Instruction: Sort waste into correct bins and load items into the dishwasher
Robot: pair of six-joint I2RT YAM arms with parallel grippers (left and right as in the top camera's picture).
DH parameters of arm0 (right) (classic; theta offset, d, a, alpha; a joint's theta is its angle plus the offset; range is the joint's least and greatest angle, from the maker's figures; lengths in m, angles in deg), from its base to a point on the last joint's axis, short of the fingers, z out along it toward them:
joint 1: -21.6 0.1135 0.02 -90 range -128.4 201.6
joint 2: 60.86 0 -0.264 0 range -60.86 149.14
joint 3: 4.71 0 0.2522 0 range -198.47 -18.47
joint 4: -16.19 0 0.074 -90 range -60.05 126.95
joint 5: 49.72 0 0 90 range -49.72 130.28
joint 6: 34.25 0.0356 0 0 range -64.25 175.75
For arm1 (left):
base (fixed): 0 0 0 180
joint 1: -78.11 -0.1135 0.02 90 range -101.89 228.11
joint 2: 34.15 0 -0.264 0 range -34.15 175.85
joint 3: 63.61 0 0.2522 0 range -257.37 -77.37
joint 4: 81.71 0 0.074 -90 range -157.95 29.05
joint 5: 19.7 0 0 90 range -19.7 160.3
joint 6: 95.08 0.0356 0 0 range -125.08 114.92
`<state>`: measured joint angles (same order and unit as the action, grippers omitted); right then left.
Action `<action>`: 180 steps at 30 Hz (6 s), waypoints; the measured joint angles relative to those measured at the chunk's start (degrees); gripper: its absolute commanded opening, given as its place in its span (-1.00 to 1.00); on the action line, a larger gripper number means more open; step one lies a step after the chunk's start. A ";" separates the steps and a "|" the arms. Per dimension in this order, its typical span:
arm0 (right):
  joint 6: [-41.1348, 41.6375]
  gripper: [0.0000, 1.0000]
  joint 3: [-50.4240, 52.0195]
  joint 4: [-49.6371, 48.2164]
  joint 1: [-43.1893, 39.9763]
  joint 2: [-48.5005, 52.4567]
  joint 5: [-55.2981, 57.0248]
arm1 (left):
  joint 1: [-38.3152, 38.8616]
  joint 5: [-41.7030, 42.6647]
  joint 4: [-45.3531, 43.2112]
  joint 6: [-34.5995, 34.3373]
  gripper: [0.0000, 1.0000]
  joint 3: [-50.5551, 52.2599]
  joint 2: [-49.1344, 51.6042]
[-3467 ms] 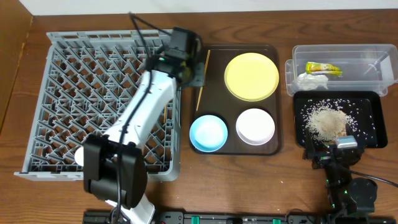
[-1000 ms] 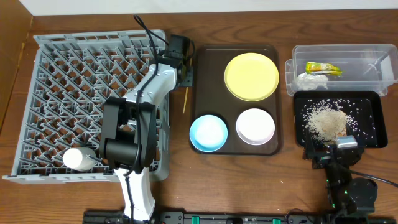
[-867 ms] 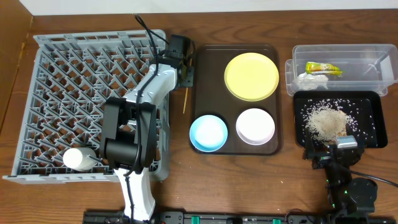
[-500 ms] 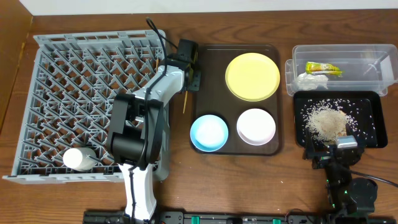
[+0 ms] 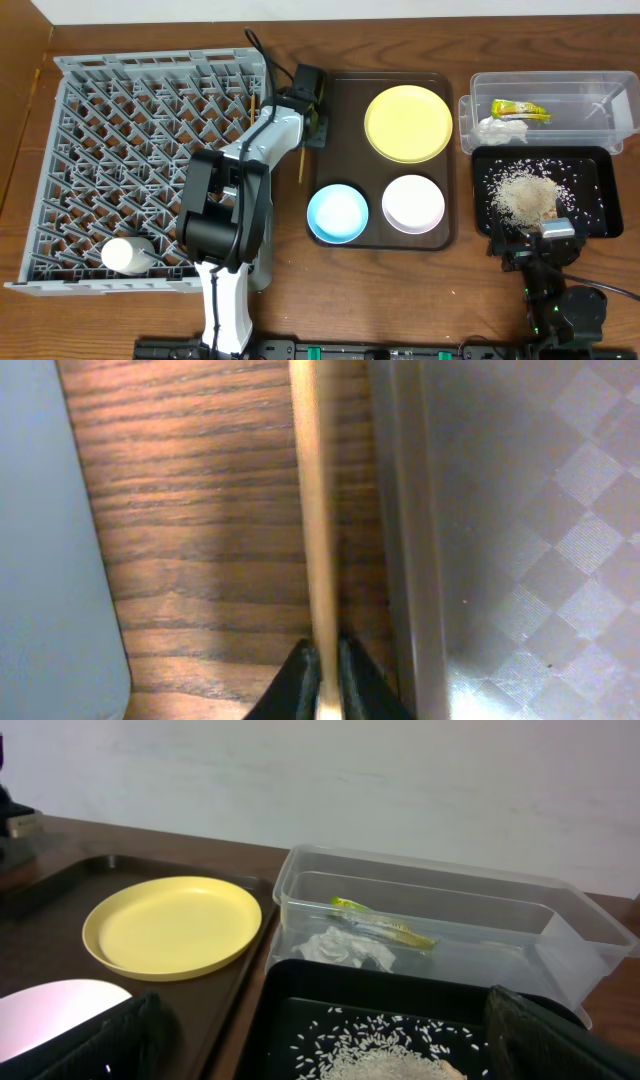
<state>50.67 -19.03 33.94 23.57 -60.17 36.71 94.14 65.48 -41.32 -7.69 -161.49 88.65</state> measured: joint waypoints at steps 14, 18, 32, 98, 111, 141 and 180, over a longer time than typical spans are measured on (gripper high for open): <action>0.00 0.99 0.00 0.00 0.00 0.00 0.00 | 0.11 -0.70 8.07 -0.22 -0.85 0.28 -5.79; 0.00 0.98 0.00 0.00 0.00 0.00 0.02 | 0.11 -1.18 11.74 -0.39 -0.85 0.31 -14.60; 0.00 0.98 0.00 0.00 0.00 0.00 0.00 | -8.72 -7.67 18.18 -0.50 -0.81 1.92 -21.90; 0.00 0.98 0.00 0.00 0.00 0.00 0.00 | 25.53 -20.61 20.13 -12.59 -0.85 1.90 -24.46; 0.00 0.98 0.00 0.00 0.00 0.00 0.00 | 22.27 -68.54 22.27 -10.16 -0.85 2.67 -22.60; 0.00 0.99 0.00 0.00 0.00 0.00 0.00 | -2.91 -66.60 16.96 -10.67 -0.85 3.52 -15.52; 0.00 0.99 0.00 0.00 0.00 0.00 0.02 | 17.94 -14.05 32.72 -20.15 0.11 3.85 -27.67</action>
<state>50.67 -19.03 33.94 23.57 -60.17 36.73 112.09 51.43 -8.60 -27.84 -157.64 60.98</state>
